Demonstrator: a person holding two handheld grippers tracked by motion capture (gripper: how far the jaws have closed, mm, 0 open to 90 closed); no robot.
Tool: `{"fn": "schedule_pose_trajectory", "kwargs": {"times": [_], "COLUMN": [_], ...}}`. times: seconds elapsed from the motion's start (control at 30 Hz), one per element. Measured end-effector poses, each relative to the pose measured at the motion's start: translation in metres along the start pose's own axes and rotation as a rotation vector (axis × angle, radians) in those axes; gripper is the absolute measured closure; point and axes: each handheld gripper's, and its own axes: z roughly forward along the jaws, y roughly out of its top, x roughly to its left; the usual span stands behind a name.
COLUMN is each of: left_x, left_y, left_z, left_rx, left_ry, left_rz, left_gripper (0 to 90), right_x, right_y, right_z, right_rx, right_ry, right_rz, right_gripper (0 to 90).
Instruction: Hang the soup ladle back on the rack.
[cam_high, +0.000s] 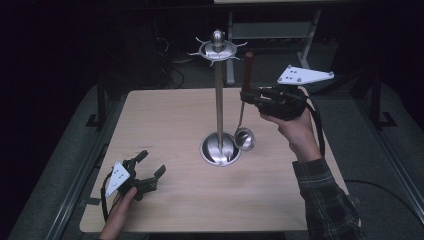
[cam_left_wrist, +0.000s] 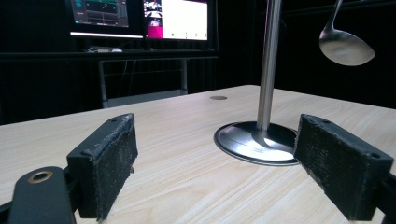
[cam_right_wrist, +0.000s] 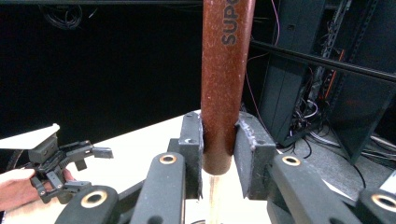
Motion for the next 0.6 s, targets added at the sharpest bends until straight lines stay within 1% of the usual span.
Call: {"fn": "schedule_pose_trajectory", "kwargs": {"times": [0.37,0.6], "left_x": [0.0,0.0], "left_y": [0.0,0.0], "left_z": [0.0,0.0], "left_rx": [0.001,0.0], "left_ry": [0.001,0.0], "left_rz": [0.001,0.0], "left_gripper": [12.8,12.8], "right_x": [-0.004,-0.004], "right_y": [0.0,0.002], "right_z": [0.008,0.012], "right_rx": [0.015,0.024], "right_ry": [0.001,0.005], "right_rz": [0.012,0.005], "right_gripper": [73.0,73.0]}}
